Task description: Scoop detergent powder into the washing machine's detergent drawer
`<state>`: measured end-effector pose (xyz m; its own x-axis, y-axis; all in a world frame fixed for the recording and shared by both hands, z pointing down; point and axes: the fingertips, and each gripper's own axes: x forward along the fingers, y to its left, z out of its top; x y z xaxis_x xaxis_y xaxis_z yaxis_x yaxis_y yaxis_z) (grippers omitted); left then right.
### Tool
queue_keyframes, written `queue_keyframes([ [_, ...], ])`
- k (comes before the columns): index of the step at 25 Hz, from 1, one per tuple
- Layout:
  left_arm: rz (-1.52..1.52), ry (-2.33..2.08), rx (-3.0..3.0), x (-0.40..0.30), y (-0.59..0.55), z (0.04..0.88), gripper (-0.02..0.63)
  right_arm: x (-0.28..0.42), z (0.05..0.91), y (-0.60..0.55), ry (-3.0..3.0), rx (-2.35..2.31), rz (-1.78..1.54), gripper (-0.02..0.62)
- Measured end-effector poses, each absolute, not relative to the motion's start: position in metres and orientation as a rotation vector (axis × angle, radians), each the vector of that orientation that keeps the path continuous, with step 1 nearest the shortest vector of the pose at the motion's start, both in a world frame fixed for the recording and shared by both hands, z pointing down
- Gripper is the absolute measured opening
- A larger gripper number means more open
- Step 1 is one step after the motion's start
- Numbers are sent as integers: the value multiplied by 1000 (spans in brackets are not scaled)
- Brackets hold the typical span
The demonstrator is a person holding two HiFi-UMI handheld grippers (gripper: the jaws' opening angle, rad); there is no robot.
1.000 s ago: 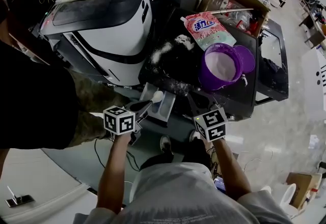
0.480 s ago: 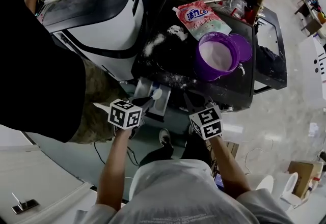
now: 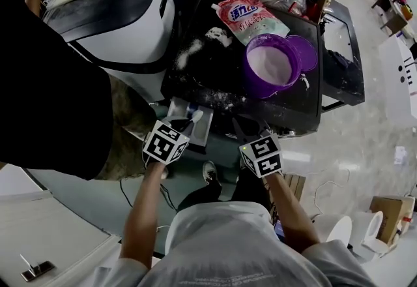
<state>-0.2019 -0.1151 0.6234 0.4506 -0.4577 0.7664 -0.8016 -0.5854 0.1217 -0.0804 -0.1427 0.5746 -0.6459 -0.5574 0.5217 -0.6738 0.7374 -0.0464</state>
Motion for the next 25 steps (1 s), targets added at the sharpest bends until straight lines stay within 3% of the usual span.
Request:
queue_keyframes([
  [25,1562,-973,2521,-181,-116,634,14,-65,573,-144,-2448,969,332,5],
])
